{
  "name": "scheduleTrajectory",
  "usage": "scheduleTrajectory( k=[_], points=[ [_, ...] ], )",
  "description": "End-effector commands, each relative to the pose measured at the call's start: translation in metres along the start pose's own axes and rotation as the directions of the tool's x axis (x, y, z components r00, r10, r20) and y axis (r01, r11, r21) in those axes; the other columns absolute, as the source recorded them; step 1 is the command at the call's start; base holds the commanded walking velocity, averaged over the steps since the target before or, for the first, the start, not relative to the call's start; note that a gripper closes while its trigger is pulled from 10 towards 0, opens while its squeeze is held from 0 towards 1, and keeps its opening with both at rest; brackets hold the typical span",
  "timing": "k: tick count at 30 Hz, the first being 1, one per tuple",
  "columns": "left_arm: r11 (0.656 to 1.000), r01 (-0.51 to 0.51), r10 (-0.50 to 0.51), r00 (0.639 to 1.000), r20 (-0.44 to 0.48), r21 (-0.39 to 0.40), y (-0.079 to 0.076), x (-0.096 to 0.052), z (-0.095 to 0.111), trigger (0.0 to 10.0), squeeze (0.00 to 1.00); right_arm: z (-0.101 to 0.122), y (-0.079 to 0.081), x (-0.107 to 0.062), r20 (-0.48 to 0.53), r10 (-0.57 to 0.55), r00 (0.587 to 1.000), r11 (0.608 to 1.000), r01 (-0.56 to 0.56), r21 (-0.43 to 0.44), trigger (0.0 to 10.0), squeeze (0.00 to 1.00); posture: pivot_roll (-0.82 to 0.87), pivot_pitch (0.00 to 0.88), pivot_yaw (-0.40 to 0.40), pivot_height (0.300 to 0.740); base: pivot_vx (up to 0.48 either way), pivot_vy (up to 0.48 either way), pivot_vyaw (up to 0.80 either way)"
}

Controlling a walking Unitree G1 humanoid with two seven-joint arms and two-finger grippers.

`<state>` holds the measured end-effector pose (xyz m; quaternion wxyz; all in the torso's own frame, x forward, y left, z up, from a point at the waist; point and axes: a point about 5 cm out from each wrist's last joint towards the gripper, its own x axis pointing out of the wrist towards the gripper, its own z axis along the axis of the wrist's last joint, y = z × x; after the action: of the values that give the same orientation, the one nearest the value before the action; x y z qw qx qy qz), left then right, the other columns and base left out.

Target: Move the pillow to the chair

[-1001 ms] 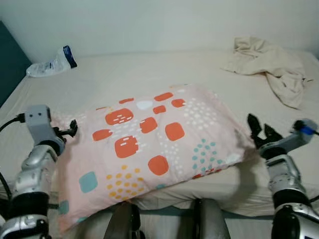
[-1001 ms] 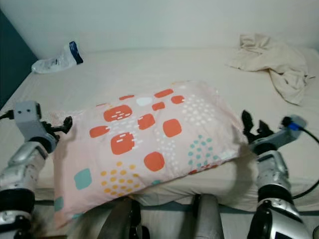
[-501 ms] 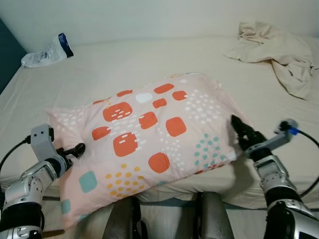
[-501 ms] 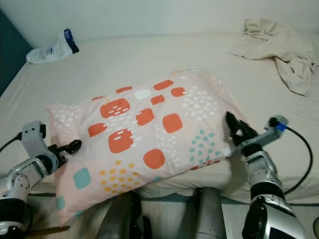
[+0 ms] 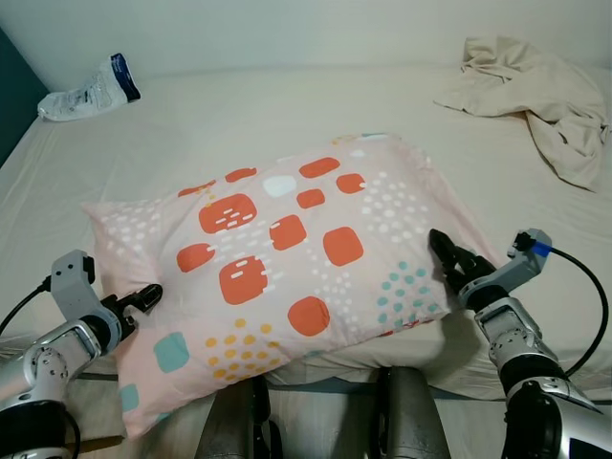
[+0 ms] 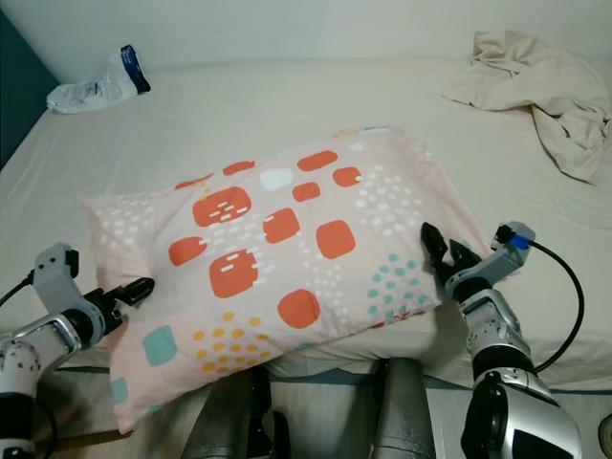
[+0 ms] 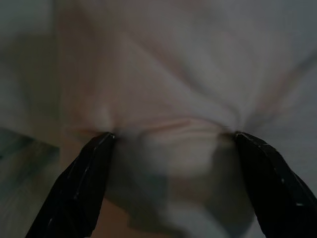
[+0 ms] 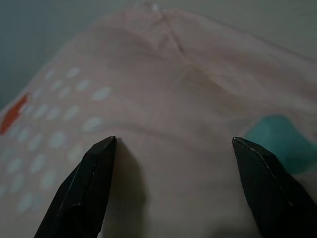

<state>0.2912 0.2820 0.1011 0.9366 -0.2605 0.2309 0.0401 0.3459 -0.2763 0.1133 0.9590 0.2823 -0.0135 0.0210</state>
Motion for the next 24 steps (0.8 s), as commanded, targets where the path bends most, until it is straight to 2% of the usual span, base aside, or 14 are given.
scheduleTrajectory(
  k=[1,5,8,10,11,12,14,15,17,18,23,24],
  points=[
    [0.997,-0.065,0.063,0.996,-0.065,-0.031,0.014,-0.004,-0.015,10.0,0.00,-0.018,-0.006,-0.009,-0.062,-0.014,0.998,1.000,0.013,-0.007,10.0,0.00,0.06,0.373,0.092,0.605,0.000,0.000,0.00],
    [0.994,-0.092,0.087,0.993,-0.081,-0.053,0.022,-0.010,-0.012,10.0,0.00,-0.028,0.001,-0.008,-0.128,0.046,0.991,0.997,-0.053,-0.049,10.0,0.00,0.05,0.377,0.091,0.605,0.000,0.000,0.00],
    [0.993,-0.099,0.091,0.989,-0.118,-0.067,0.028,-0.013,-0.013,10.0,0.00,-0.037,0.006,-0.008,-0.167,0.064,0.984,0.996,-0.072,-0.044,10.0,0.00,0.05,0.377,0.089,0.605,0.000,0.000,0.00],
    [0.993,-0.099,0.091,0.989,-0.118,-0.067,0.028,-0.013,-0.013,10.0,0.00,-0.037,0.006,-0.008,-0.167,0.064,0.984,0.996,-0.072,-0.044,10.0,0.00,0.05,0.377,0.089,0.605,0.000,0.000,0.00],
    [0.994,-0.056,0.039,0.984,-0.176,-0.094,0.024,-0.014,-0.019,10.0,0.00,-0.043,0.010,-0.007,-0.180,0.068,0.981,0.997,-0.073,-0.021,10.0,0.00,0.06,0.377,0.088,0.605,0.000,0.000,0.00],
    [0.994,-0.056,0.039,0.984,-0.176,-0.094,0.024,-0.014,-0.019,10.0,0.00,-0.043,0.010,-0.007,-0.180,0.068,0.981,0.997,-0.073,-0.021,10.0,0.00,0.06,0.377,0.088,0.605,0.000,0.000,0.00],
    [0.992,0.006,-0.035,0.972,-0.231,-0.126,0.014,-0.014,-0.031,10.0,0.00,-0.048,0.014,-0.005,-0.177,0.074,0.981,0.997,-0.073,0.011,10.0,0.00,0.06,0.377,0.088,0.605,0.000,0.000,0.00],
    [0.992,0.006,-0.035,0.972,-0.231,-0.126,0.014,-0.014,-0.031,10.0,0.00,-0.048,0.014,-0.005,-0.177,0.074,0.981,0.997,-0.073,0.011,10.0,0.00,0.06,0.377,0.088,0.605,0.000,0.000,0.00],
    [0.980,0.100,-0.145,0.952,-0.271,-0.174,-0.005,-0.014,-0.046,10.0,0.00,-0.051,0.018,-0.004,-0.167,0.088,0.982,0.996,-0.083,0.036,10.0,0.00,0.06,0.383,0.089,0.605,0.000,0.000,0.00],
    [0.980,0.100,-0.145,0.952,-0.271,-0.174,-0.005,-0.014,-0.046,10.0,0.00,-0.051,0.018,-0.004,-0.167,0.088,0.982,0.996,-0.083,0.036,10.0,0.00,0.06,0.383,0.089,0.605,0.000,0.000,0.00],
    [0.951,0.222,-0.280,0.912,-0.300,-0.213,-0.034,-0.014,-0.067,10.0,0.00,-0.048,0.021,-0.003,-0.135,0.114,0.984,0.992,-0.105,0.071,10.0,0.00,0.06,0.389,0.084,0.605,0.000,0.000,0.00],
    [0.951,0.222,-0.280,0.912,-0.300,-0.213,-0.034,-0.014,-0.067,10.0,0.00,-0.048,0.021,-0.003,-0.135,0.114,0.984,0.992,-0.105,0.071,10.0,0.00,0.06,0.389,0.084,0.605,0.000,0.000,0.00]
  ],
)
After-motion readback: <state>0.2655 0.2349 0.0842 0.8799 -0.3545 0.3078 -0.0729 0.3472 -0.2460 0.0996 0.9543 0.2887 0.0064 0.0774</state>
